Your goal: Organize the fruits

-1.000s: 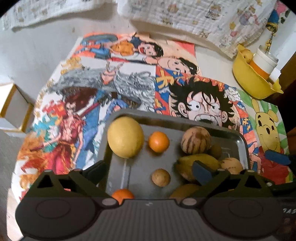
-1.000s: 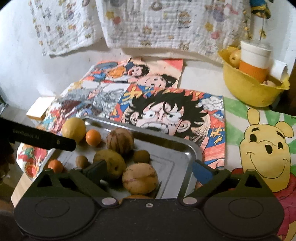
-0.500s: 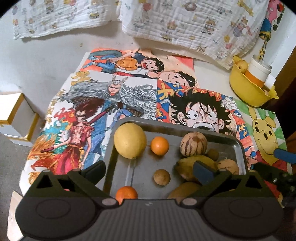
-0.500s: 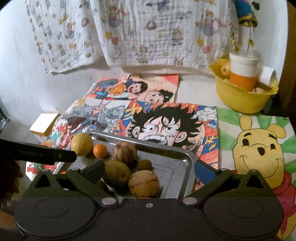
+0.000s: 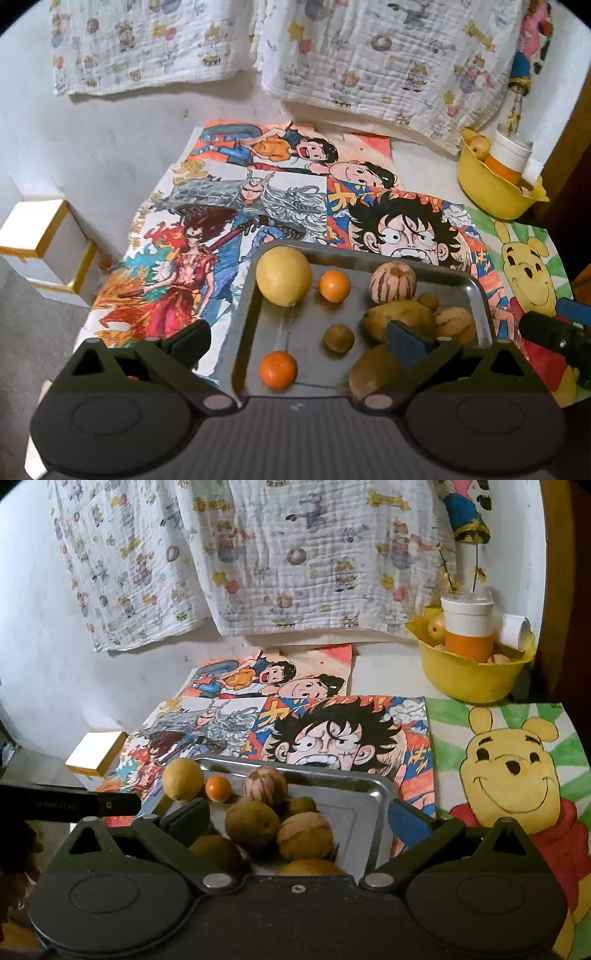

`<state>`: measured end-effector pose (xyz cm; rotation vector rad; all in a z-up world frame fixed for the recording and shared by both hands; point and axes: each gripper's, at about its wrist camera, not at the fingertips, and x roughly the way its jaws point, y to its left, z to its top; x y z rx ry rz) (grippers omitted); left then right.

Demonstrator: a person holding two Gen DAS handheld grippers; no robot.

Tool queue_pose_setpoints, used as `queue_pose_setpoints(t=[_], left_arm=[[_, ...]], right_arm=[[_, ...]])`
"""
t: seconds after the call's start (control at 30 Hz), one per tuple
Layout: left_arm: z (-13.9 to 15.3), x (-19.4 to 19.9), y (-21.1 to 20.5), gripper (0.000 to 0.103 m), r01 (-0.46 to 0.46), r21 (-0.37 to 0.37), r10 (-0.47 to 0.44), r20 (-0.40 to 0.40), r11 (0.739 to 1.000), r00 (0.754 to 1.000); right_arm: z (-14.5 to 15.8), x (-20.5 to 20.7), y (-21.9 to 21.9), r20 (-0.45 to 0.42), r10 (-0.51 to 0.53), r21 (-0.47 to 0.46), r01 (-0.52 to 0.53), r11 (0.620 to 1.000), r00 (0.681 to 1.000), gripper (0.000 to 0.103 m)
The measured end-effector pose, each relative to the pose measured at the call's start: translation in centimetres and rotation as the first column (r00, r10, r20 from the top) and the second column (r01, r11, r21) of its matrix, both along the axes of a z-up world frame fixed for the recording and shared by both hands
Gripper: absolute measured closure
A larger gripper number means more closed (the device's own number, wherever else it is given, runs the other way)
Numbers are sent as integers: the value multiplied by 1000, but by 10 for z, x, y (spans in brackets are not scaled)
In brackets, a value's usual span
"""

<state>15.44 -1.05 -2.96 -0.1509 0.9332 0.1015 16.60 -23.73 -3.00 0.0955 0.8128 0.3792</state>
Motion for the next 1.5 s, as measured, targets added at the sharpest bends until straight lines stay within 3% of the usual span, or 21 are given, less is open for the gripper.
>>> queue_pose_setpoints(t=[0.83,1.5], left_arm=[[-2,-51,28,1,97,-70,-93,61,993,994],[2,-113,68,1,190,-70,-184,84,979,979]], right_arm=[[9,-61,41,-18,-40,-89,38,995,999,1],[24,-148,81,91,-153,-98,162,982,984,1]])
